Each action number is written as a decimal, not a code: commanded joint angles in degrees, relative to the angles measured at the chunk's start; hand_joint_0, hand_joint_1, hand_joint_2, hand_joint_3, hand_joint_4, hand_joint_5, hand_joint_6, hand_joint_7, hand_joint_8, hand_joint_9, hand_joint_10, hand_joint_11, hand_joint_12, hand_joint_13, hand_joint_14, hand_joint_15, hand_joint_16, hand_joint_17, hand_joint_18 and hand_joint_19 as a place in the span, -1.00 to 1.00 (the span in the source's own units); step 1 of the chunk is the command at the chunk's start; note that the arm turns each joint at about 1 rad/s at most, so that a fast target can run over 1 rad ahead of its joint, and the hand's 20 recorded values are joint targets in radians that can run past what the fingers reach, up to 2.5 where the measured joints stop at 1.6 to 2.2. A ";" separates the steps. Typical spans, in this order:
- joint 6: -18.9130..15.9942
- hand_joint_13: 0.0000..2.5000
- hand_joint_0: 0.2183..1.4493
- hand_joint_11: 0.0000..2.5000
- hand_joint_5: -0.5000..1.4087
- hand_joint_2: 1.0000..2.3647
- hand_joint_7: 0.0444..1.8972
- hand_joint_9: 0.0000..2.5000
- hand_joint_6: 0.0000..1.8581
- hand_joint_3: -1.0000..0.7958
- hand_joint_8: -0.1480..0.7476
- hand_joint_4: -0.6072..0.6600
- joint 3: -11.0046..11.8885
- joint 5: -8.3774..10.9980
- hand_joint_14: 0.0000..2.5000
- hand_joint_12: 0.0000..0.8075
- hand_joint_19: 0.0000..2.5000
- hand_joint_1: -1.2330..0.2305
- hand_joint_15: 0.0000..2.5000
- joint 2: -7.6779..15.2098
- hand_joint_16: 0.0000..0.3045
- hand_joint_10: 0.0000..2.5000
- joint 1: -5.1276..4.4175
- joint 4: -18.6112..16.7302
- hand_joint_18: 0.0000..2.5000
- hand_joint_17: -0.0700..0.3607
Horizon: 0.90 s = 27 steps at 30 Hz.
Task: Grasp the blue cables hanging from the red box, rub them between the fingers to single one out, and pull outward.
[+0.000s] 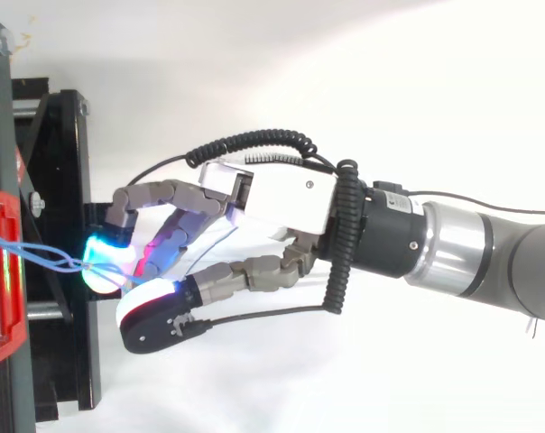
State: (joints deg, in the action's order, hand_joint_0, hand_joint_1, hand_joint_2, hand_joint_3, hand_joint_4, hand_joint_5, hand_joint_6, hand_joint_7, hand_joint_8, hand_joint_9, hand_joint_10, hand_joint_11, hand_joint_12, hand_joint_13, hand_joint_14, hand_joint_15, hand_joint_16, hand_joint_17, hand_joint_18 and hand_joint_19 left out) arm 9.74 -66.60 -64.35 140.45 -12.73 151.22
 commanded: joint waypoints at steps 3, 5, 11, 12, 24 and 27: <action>-1.65 -0.24 -0.35 -0.70 -0.56 -0.99 0.20 -0.11 -0.46 -0.37 -0.14 0.38 -0.11 -0.68 -0.98 -0.25 -0.51 -0.21 -0.53 -0.80 -0.70 -0.99 0.25 2.24 -0.48 -0.20; -1.56 -0.24 -0.35 -0.70 -0.56 -0.99 0.21 -0.11 -0.46 -0.36 -0.14 0.38 -0.29 -0.68 -0.98 -0.26 -0.51 -0.22 -0.54 -1.06 -0.70 -0.99 0.25 2.50 -0.48 -0.20; -1.56 -0.24 -0.35 -0.70 -0.56 -0.99 0.24 -0.10 -0.46 -0.36 -0.14 0.39 -0.99 -0.42 -0.98 -0.26 -0.51 -0.23 -0.54 -3.96 -0.70 -0.99 0.43 6.19 -0.47 -0.20; -1.65 -0.24 -0.35 -0.70 -0.56 -0.99 0.24 -0.10 -0.46 -0.36 -0.14 0.36 -0.99 -0.42 -0.98 -0.25 -0.52 -0.23 -0.53 -4.22 -0.70 -0.99 0.43 6.72 -0.47 -0.20; -1.65 -0.24 -0.34 -0.69 -0.55 -0.99 0.34 -0.11 -0.46 -0.33 -0.14 0.35 -0.90 -0.33 -0.98 -0.25 -0.50 -0.27 -0.53 -7.39 -0.70 -0.99 0.69 11.55 -0.47 -0.20; -1.47 -0.24 -0.34 -0.70 -0.55 -0.99 0.35 -0.11 -0.46 -0.34 -0.14 0.34 -0.90 -0.25 -0.98 -0.26 -0.50 -0.29 -0.53 -7.91 -0.70 -0.99 0.78 11.47 -0.47 -0.20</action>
State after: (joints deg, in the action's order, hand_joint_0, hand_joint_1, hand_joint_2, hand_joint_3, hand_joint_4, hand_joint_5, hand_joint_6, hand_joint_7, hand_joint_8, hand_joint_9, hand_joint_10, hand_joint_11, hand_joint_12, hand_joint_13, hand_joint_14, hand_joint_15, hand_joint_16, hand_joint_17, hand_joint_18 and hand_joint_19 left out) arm 8.10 -67.55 -64.69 133.24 -12.03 162.53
